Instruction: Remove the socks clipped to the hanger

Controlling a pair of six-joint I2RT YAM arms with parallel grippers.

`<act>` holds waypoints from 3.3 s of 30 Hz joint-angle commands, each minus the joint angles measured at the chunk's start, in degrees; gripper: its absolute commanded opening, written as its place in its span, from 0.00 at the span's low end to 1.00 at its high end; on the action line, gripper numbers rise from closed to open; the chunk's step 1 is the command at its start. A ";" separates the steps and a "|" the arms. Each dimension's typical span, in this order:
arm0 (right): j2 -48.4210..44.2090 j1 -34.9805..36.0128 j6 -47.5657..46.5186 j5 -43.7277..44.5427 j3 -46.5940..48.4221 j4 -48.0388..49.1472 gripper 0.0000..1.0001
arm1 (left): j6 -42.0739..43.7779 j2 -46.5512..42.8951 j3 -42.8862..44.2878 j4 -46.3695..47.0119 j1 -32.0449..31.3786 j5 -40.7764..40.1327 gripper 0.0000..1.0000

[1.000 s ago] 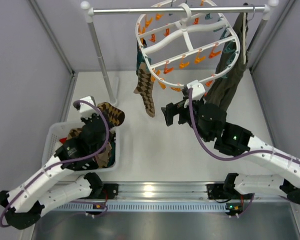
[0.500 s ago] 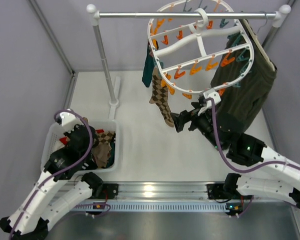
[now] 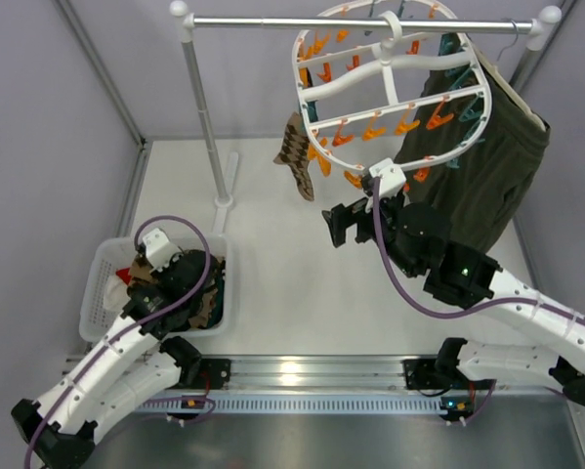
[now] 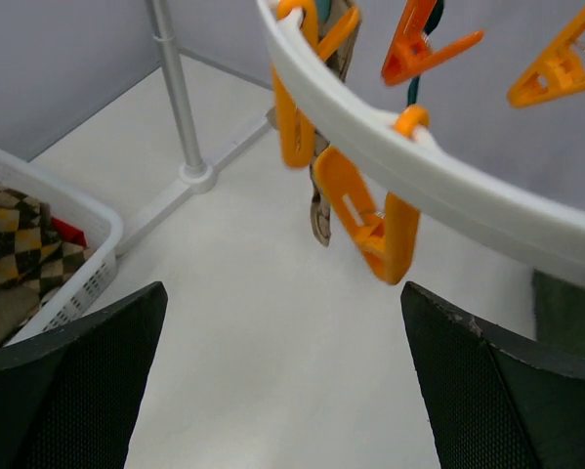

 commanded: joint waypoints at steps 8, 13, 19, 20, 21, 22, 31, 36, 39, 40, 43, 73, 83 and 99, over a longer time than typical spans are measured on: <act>1.09 -5.98 -8.01 -19.47 2.78 7.49 0.99 | -13.57 -0.56 -9.29 3.69 1.62 -0.54 0.43; -3.30 -6.06 -11.18 -24.48 -1.97 15.32 0.99 | -12.44 -2.14 -8.85 3.60 1.80 -0.72 0.98; -6.03 -6.06 -11.10 -25.01 -3.55 15.59 0.99 | -8.74 -5.39 -6.92 3.51 1.80 -0.02 0.98; -6.73 -6.06 -10.84 -25.19 -3.73 15.67 0.99 | -8.30 -5.83 -6.40 3.34 1.80 0.51 0.98; -7.09 -6.06 -10.31 -25.46 -4.00 16.02 0.99 | -7.86 -6.88 -6.04 3.42 1.80 0.77 0.98; -7.61 -6.06 -9.52 -24.33 -4.09 15.77 0.99 | -6.81 -7.50 -5.43 3.34 1.71 1.04 0.98; -4.02 -6.06 0.48 -10.52 2.50 -5.04 1.00 | -0.04 -9.88 -2.53 3.25 1.71 2.18 0.98; -5.51 -6.06 2.17 -11.66 0.31 -7.26 0.99 | 2.77 -10.57 -0.42 3.07 1.80 3.59 0.98; -7.17 -6.06 2.18 -12.10 -1.35 -6.65 0.99 | 4.09 -11.80 0.81 3.25 1.80 4.55 0.98; -8.57 -6.06 1.57 -14.10 -2.06 -5.78 1.00 | 4.44 -12.07 1.16 3.25 1.80 5.17 0.98; -11.13 -6.06 0.86 -16.23 -3.82 -3.13 1.00 | 6.46 -12.16 2.75 3.60 1.80 7.18 0.98; -18.16 -6.06 -8.45 -45.13 -1.01 -20.36 0.99 | 43.55 27.89 9.07 65.90 1.80 63.96 0.98; -20.01 -6.06 -7.24 -36.39 -2.15 -18.53 0.99 | 48.21 39.25 13.65 71.36 3.65 67.75 0.98; -21.24 -6.06 -8.64 -54.98 -8.65 -17.57 0.99 | 50.41 41.36 14.00 75.84 10.67 84.61 0.98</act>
